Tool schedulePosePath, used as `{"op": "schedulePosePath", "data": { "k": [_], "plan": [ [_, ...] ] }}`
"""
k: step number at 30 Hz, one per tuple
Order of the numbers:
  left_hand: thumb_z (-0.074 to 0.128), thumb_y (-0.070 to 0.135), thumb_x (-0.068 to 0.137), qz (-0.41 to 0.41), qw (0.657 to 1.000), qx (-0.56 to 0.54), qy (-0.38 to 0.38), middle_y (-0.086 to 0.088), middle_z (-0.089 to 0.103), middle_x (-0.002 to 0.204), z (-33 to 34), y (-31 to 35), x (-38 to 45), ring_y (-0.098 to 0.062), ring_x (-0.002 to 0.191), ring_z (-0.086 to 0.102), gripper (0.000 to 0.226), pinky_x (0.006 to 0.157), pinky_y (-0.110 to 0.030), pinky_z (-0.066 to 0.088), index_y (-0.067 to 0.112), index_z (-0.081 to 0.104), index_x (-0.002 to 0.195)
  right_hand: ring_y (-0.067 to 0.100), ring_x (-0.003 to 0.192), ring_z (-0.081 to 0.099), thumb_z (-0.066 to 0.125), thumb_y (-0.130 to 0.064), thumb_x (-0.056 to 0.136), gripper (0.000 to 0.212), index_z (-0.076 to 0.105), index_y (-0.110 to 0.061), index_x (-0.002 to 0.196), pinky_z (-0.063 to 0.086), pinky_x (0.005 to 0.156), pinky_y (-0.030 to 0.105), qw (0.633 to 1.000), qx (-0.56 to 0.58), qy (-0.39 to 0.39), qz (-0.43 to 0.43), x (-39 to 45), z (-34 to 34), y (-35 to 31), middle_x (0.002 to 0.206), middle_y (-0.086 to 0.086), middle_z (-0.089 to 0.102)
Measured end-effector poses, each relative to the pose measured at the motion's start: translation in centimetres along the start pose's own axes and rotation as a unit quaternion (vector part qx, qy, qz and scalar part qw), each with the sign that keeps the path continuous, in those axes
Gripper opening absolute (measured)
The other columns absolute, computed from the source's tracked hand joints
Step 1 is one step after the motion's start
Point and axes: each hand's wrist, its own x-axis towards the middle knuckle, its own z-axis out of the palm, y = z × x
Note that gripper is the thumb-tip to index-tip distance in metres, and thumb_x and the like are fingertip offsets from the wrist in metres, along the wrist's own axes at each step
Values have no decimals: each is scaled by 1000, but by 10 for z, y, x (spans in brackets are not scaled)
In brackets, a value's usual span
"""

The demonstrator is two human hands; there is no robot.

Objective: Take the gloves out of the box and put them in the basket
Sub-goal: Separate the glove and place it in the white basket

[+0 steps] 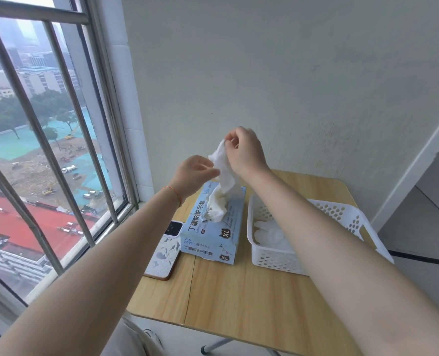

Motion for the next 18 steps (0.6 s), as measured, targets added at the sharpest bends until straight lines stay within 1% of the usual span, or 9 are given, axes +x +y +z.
{"op": "schedulePosePath", "data": {
  "k": [2,4,8,10,11,13,14,16,18],
  "plan": [
    [69,27,89,5,999,-37,16,7,65,89,-1,8,-1,-7,79,58,19,67,-20,45,15,64,103,14,86,51,51,-15,94,6,57,-14,93,41,77,23,1000,9,12,-2,4,-6,-5,101,-1,47],
    [64,22,92,5,997,-79,23,7,63,88,-2,15,0,-10,83,57,12,71,-23,46,15,64,102,15,90,50,51,-18,93,5,56,-15,93,41,78,25,999,23,0,23,5,-12,-5,99,-2,48],
    [52,14,93,-29,987,-153,34,4,58,96,1,26,-1,-16,91,54,19,80,-30,44,18,63,108,11,74,47,48,-15,90,3,52,-14,90,38,60,22,980,155,-26,120,-5,-21,-3,81,-7,50],
    [54,24,94,-52,982,-183,22,0,61,99,5,30,-3,-19,89,56,12,78,-33,46,20,64,99,8,69,45,49,-14,90,3,51,-14,88,36,58,21,978,158,-16,133,-11,-24,2,77,-7,49],
    [57,35,93,-61,981,-182,10,-3,64,100,6,31,-5,-21,88,60,15,79,-35,49,22,65,95,8,69,46,50,-14,89,2,52,-14,88,36,57,21,978,156,-10,137,-13,-26,5,77,-7,50],
    [63,57,84,-71,984,-161,-35,-6,72,99,7,31,-7,-22,88,67,37,84,-39,54,22,69,96,10,72,50,52,-17,88,4,55,-14,90,40,60,22,977,153,-8,147,-18,-28,9,80,-6,53],
    [64,61,82,-69,985,-149,-59,-6,73,99,10,32,-9,-21,88,69,45,83,-38,56,20,70,98,11,74,52,53,-18,88,5,56,-15,91,42,62,24,977,149,-10,152,-20,-30,11,81,-5,55],
    [69,51,85,-56,987,-120,-88,-5,73,97,14,33,-12,-20,86,70,43,76,-31,58,11,70,102,14,73,53,54,-19,86,6,56,-15,88,43,65,27,975,150,-21,162,-23,-35,11,80,-3,56],
    [76,31,80,-54,986,-124,-95,-7,69,93,16,33,-13,-22,84,67,33,74,-32,58,5,68,98,18,66,48,54,-19,84,8,55,-13,80,39,62,28,965,191,-46,173,-25,-41,11,73,4,52]
  ]
}}
